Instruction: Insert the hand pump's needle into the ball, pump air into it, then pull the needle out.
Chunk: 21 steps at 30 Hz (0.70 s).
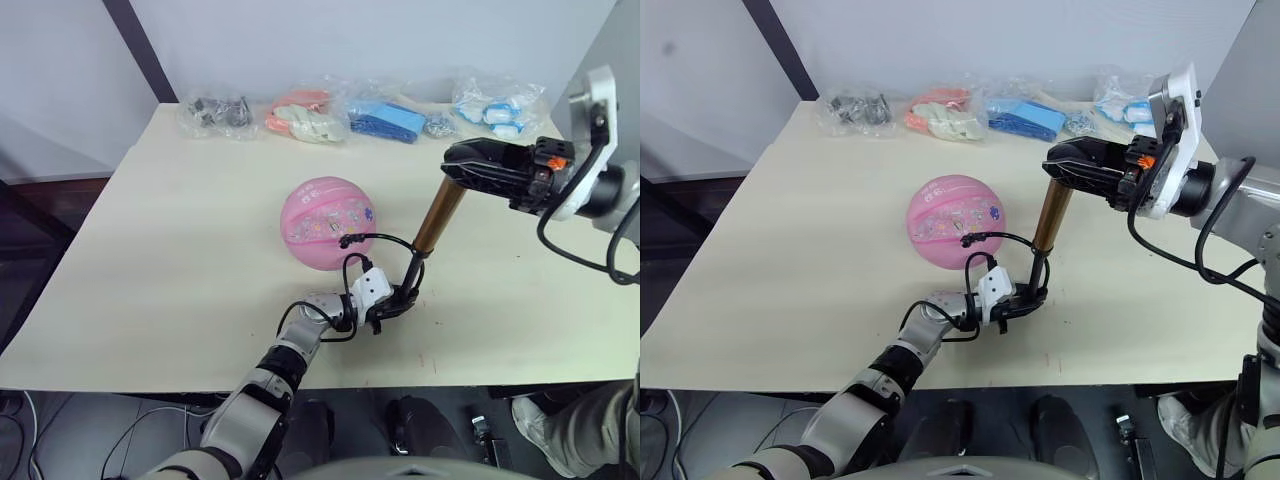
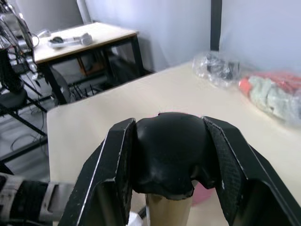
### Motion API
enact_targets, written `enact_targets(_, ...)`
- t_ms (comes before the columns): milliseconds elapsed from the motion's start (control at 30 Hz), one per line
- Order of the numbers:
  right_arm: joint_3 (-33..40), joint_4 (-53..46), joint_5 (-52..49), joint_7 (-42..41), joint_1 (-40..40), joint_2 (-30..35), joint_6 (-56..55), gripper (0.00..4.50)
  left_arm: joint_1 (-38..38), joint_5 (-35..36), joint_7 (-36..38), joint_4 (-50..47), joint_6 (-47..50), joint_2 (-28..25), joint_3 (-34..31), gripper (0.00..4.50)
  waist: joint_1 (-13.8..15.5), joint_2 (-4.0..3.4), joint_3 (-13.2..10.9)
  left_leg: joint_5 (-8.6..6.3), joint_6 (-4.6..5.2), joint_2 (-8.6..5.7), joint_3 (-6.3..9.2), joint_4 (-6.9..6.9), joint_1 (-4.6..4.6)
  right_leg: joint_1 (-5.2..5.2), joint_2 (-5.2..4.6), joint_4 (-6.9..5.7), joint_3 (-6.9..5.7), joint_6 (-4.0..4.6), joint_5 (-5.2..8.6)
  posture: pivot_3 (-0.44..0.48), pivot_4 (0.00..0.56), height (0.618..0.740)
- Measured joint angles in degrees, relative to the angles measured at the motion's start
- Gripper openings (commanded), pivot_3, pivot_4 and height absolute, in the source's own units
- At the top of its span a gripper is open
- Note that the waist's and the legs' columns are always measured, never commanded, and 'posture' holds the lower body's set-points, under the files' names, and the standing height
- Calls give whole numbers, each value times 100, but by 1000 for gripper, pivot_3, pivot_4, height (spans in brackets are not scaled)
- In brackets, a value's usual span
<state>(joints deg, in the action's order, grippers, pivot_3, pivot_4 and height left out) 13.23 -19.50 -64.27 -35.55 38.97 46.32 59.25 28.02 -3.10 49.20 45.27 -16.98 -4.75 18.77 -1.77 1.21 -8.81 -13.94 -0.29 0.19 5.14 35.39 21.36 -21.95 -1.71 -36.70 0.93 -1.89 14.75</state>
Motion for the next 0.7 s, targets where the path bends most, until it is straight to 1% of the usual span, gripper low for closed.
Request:
enact_targets(133,16,-13,-108,148,6,79,87,1686,6,0,9,-1,-28,3,3,1113,5,-2,1,0,0,-2,1,6,28,-24,0,-3,-2,0,-1,0,150,740)
enact_targets(267,-66,-401,268,-28,-514,99,-423,1686,-9,-1,7,3,-30,-1,33,1113,20,15,18,0,1,-2,3,6,25,-19,3,-4,-1,-1,0,0,150,740)
enact_targets(333,-282,-426,612,-30,-949,-191,-828,1686,-16,-10,-53,42,-22,-12,44,1113,14,37,38,0,1,1,1,6,21,-7,4,-4,-1,-2,0,0,150,740)
enact_targets(367,-310,-420,647,-30,-994,-214,-862,1686,-16,-11,-60,44,-20,-13,45,1113,13,41,41,0,1,2,1,7,18,-2,5,-4,-2,-2,1,0,150,740)
enact_targets(400,-551,-412,920,-33,-1290,-381,-1110,1686,-21,-11,-91,58,-14,-25,45,1113,-4,43,48,0,1,4,0,7,9,5,6,-4,-2,-2,1,0,150,740)
enact_targets(500,-872,-382,1308,-35,-1611,-605,-1451,1686,-38,-12,-105,83,-11,-45,45,1113,-21,54,63,0,0,9,-2,-1,-47,34,12,-5,1,0,3,0,150,740)
enact_targets(533,-961,-351,1420,-35,-1701,-705,-1553,1686,-46,-12,-108,84,-6,-53,45,1113,-25,61,75,0,0,11,-2,-5,-53,39,15,-4,1,0,3,0,150,740)
enact_targets(600,-1403,-206,1926,-43,-2023,-961,-1970,1686,-86,-12,-140,84,3,-59,45,1113,-32,70,107,0,0,18,-1,-9,-62,41,22,-4,1,4,5,0,150,740)
enact_targets(633,-1511,-161,2054,-46,-2080,-1016,-2059,1686,-92,-12,-151,84,8,-61,45,1113,-36,67,116,0,0,18,-2,-10,-63,41,22,-4,3,4,5,0,150,740)
enact_targets(700,-1776,86,2411,-45,-2265,-1283,-2349,1686,-120,-12,-163,90,44,-75,45,1113,-47,84,153,-1,-1,22,-2,-15,-71,46,27,-4,3,8,8,0,150,740)
